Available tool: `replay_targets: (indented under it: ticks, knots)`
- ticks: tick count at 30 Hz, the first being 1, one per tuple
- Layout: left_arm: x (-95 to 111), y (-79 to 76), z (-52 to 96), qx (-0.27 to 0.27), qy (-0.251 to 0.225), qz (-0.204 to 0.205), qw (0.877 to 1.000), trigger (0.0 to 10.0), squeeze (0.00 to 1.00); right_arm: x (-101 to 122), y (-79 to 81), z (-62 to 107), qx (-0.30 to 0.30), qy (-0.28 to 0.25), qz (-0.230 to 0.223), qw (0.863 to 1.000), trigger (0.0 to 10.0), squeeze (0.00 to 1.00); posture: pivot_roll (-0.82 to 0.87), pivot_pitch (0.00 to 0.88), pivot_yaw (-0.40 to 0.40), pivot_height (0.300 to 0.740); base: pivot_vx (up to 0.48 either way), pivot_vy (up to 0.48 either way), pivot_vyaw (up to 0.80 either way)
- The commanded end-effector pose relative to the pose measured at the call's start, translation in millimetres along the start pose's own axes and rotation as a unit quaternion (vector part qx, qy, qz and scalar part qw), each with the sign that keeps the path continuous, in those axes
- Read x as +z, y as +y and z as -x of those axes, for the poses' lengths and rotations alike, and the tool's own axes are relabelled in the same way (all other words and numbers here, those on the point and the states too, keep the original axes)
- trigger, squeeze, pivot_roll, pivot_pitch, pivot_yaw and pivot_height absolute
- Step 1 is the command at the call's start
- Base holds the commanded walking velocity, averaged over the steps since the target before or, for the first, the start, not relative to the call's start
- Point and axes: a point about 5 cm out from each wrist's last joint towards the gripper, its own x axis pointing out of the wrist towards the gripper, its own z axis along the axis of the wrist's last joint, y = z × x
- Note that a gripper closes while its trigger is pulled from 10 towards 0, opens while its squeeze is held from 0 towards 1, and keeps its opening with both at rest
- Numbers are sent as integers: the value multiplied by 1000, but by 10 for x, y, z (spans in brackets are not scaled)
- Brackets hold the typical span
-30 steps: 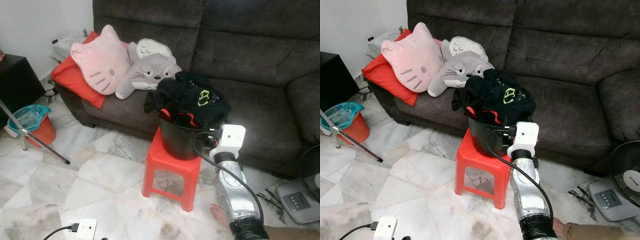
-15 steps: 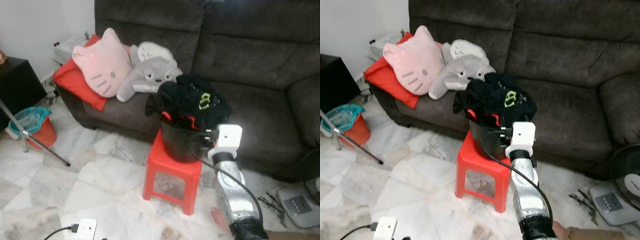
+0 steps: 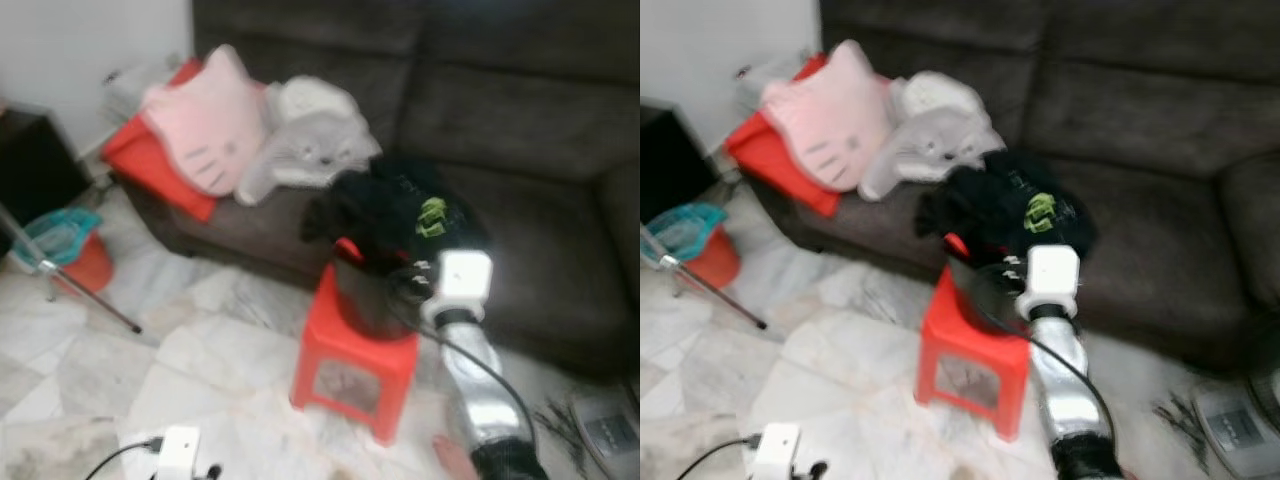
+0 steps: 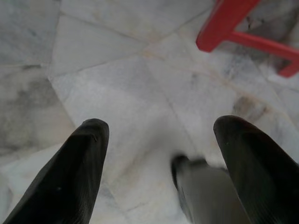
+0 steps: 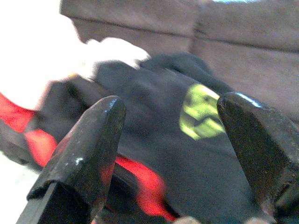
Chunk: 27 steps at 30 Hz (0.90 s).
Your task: Hang hanger
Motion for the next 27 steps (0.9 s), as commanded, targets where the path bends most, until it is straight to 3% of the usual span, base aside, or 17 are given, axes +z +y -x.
replay_targets:
  ticks: [1,9,15,18,19,24,27]
  knots:
    - [-149,95,51,14,24,4,1000,10000,0,35,114,7,18,-9,1,1000,10000,0,-99,21,10,740,247,0,0]
    - [-139,96,47,17,24,2,1000,10000,0,6,39,71,4,-5,24,1000,10000,0,-101,31,10,740,0,0,0]
    - [-136,98,46,19,24,1,1000,10000,0,-73,-161,200,-55,25,128,990,10000,0,-102,37,9,740,0,0,0]
    - [-134,101,45,21,24,0,1000,10000,0,-68,-323,282,-98,47,209,972,10000,0,-103,40,8,740,0,0,0]
    - [-134,104,45,21,25,0,999,10000,0,-50,-375,330,-94,51,270,957,10000,0,-111,42,10,740,0,0,0]
    - [-133,107,44,20,26,-2,999,10000,0,-159,-451,429,-93,94,322,937,10000,0,-114,43,10,740,0,0,0]
    - [-131,105,43,19,27,-3,999,10000,0,-274,-472,464,-99,132,317,934,10000,0,-111,43,10,740,0,0,0]
